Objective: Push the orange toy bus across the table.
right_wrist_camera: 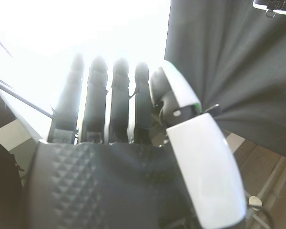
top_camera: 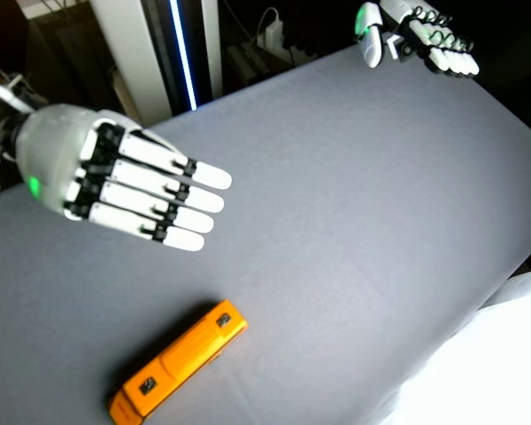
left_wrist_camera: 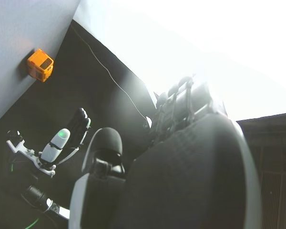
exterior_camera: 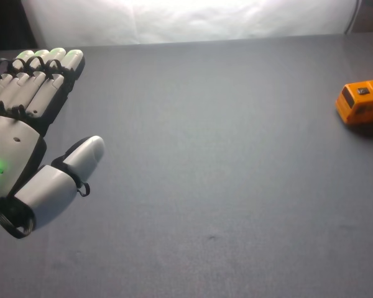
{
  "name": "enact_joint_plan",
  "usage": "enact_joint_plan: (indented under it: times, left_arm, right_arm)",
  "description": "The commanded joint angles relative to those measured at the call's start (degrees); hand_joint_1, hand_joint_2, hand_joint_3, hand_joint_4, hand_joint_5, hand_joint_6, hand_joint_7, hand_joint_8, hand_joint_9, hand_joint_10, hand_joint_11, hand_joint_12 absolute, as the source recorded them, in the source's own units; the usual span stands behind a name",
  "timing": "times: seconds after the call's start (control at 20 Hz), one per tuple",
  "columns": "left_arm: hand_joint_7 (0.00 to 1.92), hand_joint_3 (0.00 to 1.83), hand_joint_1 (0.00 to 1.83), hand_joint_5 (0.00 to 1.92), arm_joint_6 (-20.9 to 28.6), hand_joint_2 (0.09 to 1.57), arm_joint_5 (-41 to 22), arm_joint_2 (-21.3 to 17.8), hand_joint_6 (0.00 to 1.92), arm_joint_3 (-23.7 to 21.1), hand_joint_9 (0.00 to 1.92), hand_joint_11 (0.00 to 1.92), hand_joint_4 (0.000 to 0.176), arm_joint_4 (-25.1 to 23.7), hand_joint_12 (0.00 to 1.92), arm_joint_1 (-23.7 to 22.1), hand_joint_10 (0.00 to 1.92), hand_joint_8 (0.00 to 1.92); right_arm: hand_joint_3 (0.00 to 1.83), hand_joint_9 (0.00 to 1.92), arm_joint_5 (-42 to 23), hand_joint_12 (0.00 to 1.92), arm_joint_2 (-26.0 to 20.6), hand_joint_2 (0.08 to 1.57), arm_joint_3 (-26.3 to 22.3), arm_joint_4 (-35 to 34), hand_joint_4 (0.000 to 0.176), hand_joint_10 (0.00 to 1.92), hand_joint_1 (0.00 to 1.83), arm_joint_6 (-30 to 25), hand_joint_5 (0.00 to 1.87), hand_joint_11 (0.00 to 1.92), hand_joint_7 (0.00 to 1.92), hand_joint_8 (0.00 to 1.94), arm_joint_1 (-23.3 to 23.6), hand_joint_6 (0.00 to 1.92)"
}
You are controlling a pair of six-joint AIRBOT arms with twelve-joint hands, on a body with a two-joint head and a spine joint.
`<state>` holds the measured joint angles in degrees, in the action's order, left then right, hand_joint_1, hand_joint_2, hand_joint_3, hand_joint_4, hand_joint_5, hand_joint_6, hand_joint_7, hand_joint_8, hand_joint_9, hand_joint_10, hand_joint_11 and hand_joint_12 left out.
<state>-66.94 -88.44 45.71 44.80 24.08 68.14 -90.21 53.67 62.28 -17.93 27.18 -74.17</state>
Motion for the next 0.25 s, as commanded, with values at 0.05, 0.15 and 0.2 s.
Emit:
enact_joint_plan:
  times: [0.05,0.15,0.2]
  left_arm:
    - [0.0,0.0,0.0,0.0,0.8,1.42,-7.4,0.4,0.0,-0.1,0.0,0.0,0.0,-2.2,0.0,-0.3,0.0,0.0]
    - [0.02,0.0,0.0,0.1,2.0,1.46,-7.4,0.5,0.01,0.3,0.0,0.0,0.002,-2.2,0.0,-0.2,0.0,0.0]
    - [0.04,0.0,0.0,0.12,2.6,1.47,-7.8,0.3,0.01,0.6,0.0,0.0,0.0,-2.2,0.0,-0.2,0.0,0.01]
  right_arm:
    - [0.0,0.29,-7.7,0.05,-0.3,1.39,0.0,-0.2,0.0,0.0,0.67,-0.3,0.34,0.25,0.32,0.0,-0.1,0.0]
    - [0.0,0.12,-7.9,0.01,-0.3,1.43,-0.2,0.0,0.0,0.0,0.63,-0.3,0.22,0.1,0.15,0.0,-0.3,0.0]
    - [0.01,0.09,-8.9,0.01,-0.3,1.44,-0.3,0.0,0.0,0.0,0.56,-0.3,0.2,0.1,0.1,0.0,-0.3,0.0]
